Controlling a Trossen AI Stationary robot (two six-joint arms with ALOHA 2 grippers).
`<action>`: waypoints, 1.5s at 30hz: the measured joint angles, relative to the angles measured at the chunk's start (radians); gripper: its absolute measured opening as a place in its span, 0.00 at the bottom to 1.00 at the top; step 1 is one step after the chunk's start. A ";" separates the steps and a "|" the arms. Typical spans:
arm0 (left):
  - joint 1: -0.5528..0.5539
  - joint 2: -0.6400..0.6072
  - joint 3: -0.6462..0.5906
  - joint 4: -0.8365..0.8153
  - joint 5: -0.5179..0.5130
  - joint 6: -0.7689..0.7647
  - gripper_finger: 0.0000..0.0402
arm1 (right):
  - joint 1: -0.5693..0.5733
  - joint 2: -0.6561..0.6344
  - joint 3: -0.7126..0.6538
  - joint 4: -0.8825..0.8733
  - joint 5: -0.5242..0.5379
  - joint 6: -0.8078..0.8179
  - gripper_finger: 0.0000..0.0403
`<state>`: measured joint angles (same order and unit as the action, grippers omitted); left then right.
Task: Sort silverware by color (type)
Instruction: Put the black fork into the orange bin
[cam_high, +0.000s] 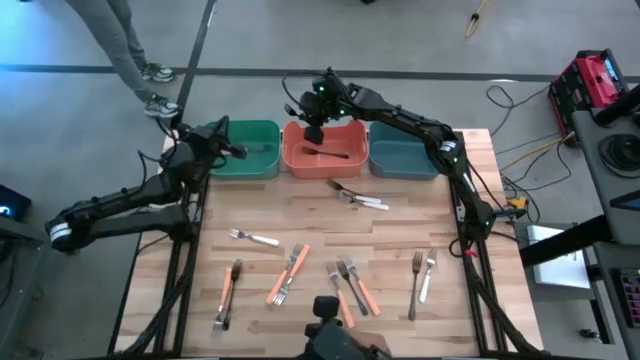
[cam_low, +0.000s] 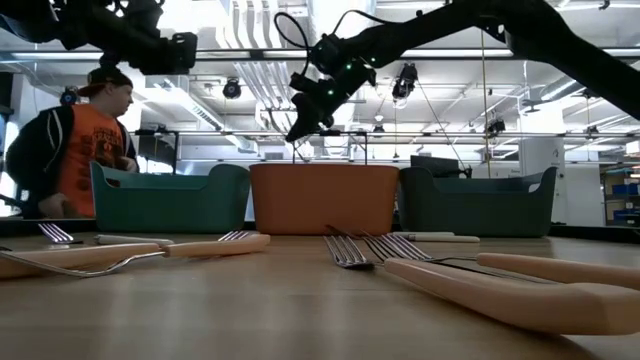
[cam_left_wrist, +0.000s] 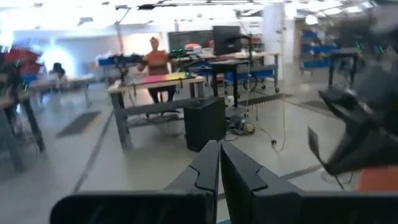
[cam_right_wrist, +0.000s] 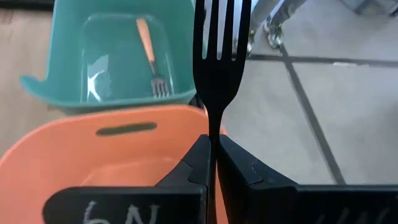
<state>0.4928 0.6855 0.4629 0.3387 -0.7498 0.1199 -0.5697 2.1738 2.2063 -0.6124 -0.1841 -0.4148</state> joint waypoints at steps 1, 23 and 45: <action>0.000 -0.001 0.000 -0.001 -0.025 -0.033 0.00 | 0.000 0.000 0.000 -0.014 0.000 -0.004 0.02; 0.002 -0.094 0.025 0.011 -0.160 -0.068 0.00 | 0.000 0.092 -0.002 -0.238 0.048 -0.057 0.02; 0.002 -0.117 0.049 -0.073 -0.157 -0.024 0.00 | 0.000 0.146 -0.003 -0.306 0.134 -0.056 0.02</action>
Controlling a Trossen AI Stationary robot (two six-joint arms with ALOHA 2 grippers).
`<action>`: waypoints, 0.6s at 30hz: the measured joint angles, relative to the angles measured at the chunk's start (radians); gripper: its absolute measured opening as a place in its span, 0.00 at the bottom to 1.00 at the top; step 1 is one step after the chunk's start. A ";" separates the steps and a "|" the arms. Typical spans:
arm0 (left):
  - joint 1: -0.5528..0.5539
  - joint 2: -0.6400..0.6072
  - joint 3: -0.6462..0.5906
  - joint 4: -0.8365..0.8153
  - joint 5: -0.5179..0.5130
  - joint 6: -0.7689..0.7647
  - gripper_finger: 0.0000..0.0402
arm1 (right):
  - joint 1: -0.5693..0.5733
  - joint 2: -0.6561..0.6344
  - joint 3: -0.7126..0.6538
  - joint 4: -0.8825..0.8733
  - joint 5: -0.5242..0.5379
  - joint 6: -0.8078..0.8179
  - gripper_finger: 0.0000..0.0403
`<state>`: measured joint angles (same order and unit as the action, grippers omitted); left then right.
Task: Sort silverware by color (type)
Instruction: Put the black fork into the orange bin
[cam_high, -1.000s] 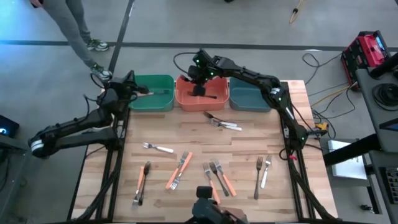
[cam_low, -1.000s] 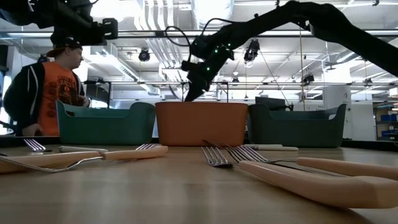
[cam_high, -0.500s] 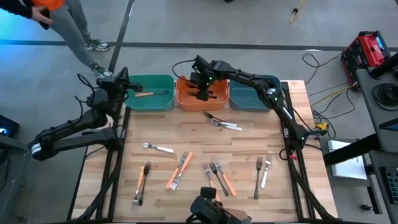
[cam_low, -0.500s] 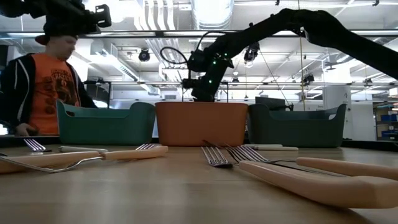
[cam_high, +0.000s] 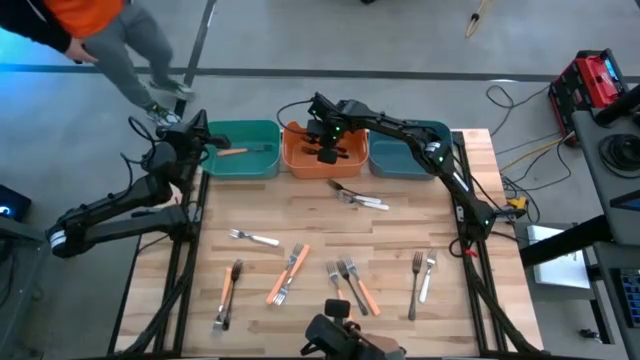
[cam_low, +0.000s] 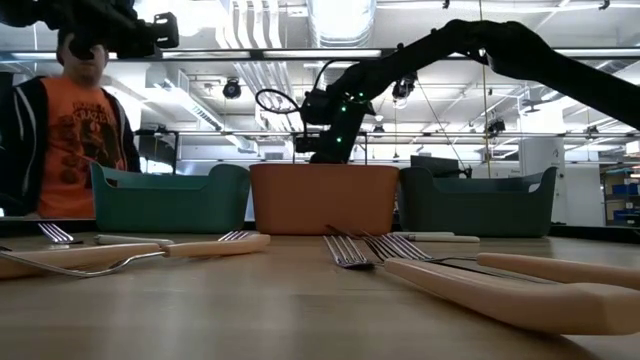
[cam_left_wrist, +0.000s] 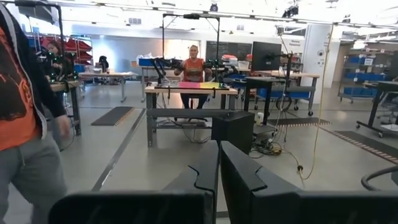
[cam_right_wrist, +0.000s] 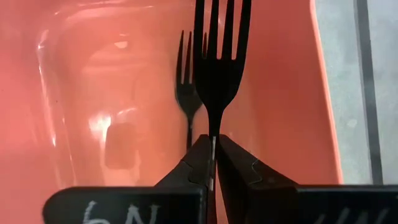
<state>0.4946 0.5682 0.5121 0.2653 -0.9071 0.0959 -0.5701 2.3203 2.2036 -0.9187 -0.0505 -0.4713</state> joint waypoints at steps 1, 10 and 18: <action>0.000 0.000 0.000 0.000 0.000 0.000 0.00 | 0.000 0.000 0.000 -0.005 0.000 0.001 0.02; 0.000 0.000 0.000 -0.006 0.000 0.000 0.00 | 0.000 0.000 0.000 -0.021 0.002 0.046 0.02; 0.000 0.000 -0.001 -0.026 0.000 0.000 0.00 | 0.000 0.000 0.000 -0.065 0.001 0.051 0.02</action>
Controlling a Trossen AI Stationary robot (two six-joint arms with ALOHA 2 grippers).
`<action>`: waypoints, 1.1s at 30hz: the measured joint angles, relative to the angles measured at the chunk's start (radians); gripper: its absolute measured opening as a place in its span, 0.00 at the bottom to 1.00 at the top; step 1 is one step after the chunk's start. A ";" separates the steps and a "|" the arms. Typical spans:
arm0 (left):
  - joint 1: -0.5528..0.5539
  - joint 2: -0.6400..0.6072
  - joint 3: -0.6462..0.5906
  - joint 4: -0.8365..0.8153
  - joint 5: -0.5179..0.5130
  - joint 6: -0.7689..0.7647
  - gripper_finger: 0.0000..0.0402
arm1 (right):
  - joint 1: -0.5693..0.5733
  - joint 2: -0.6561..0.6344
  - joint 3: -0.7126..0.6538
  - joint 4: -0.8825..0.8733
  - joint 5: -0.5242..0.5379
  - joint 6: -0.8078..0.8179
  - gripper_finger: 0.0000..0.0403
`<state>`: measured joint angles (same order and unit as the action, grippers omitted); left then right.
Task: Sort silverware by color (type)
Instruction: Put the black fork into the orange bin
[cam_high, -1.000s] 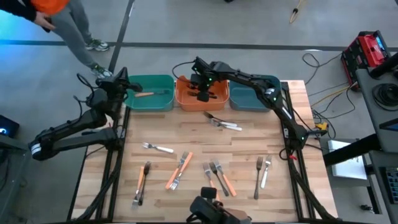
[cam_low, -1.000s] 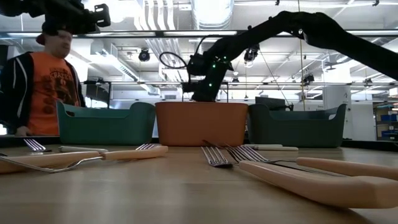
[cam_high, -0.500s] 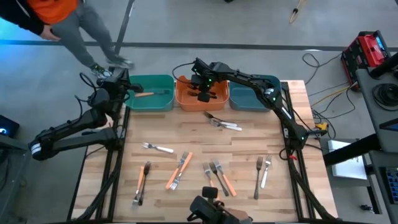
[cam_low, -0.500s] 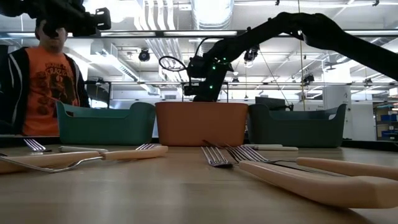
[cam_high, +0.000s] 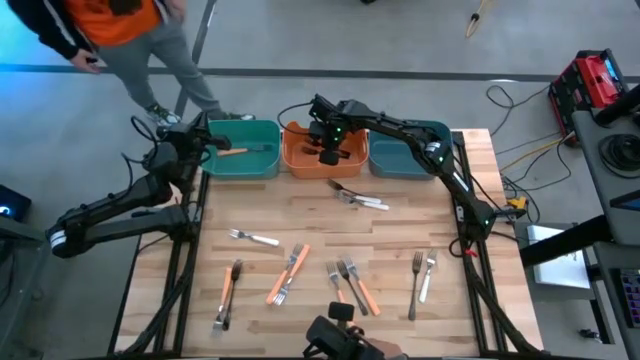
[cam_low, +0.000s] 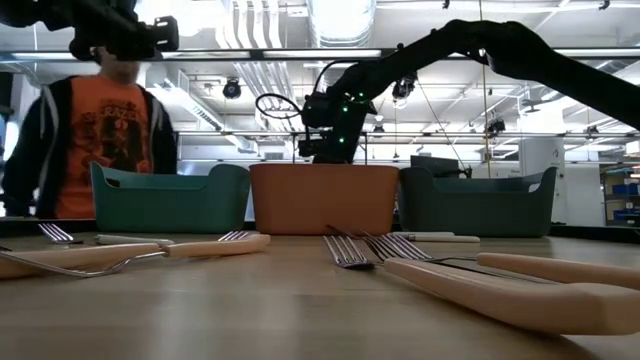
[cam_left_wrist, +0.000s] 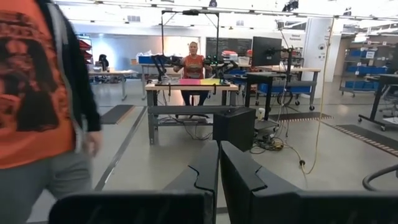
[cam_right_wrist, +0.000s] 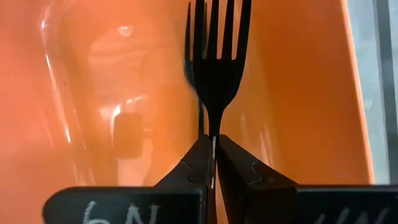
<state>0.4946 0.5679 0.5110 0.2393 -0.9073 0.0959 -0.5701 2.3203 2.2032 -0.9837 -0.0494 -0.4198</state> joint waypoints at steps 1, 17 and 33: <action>0.000 0.000 0.000 -0.002 0.000 0.000 0.00 | 0.000 0.000 0.000 0.000 0.000 -0.001 0.02; 0.000 0.000 -0.001 -0.003 0.000 0.000 0.00 | 0.001 0.001 0.000 -0.021 -0.010 -0.026 0.02; 0.000 0.000 -0.001 -0.003 0.000 0.000 0.00 | 0.001 0.001 0.000 -0.012 -0.010 -0.026 0.02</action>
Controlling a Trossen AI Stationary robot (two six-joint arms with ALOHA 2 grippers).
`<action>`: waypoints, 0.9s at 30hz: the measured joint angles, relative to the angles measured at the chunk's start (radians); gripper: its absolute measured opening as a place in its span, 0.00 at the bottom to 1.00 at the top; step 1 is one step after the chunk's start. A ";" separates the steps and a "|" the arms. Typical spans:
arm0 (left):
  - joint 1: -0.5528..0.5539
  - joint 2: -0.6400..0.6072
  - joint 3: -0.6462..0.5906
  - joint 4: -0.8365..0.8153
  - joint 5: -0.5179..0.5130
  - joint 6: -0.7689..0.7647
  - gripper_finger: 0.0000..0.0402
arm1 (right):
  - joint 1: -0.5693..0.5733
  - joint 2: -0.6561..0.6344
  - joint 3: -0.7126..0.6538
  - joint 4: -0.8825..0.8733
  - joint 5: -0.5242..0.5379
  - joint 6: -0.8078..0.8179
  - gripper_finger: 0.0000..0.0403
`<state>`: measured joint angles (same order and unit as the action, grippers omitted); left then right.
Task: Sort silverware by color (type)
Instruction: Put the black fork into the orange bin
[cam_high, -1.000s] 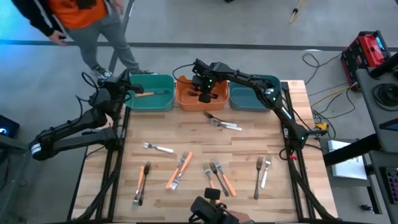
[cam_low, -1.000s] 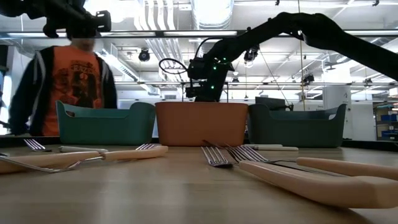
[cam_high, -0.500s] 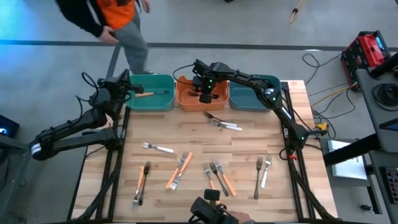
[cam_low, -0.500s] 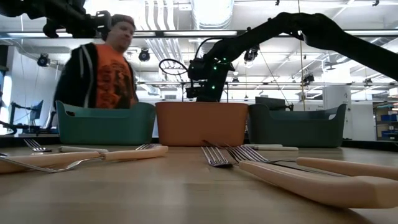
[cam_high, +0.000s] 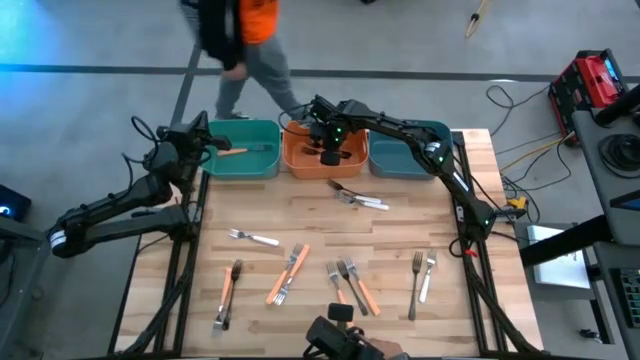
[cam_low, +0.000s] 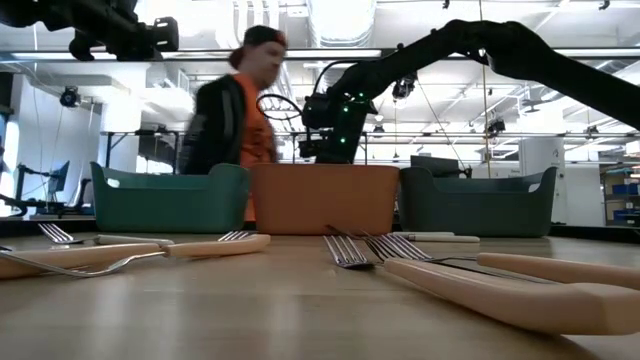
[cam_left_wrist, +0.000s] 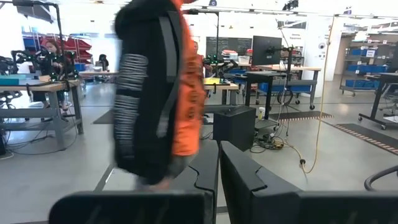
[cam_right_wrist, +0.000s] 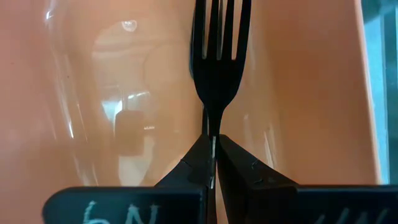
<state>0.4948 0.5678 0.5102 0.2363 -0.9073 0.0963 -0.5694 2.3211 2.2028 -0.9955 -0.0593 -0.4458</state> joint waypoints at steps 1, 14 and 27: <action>0.000 0.000 0.000 0.000 0.000 0.000 0.00 | 0.000 0.000 0.000 0.002 0.000 0.000 0.02; 0.000 0.000 0.000 -0.010 0.000 0.000 0.00 | 0.000 0.000 0.000 0.011 0.000 -0.001 0.02; 0.003 0.025 0.005 -0.013 0.297 -0.022 0.00 | 0.000 -0.009 0.081 0.020 0.040 0.019 0.02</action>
<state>0.4974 0.5932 0.5157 0.2231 -0.6105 0.0743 -0.5694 2.3117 2.2841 -0.9752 -0.0191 -0.4266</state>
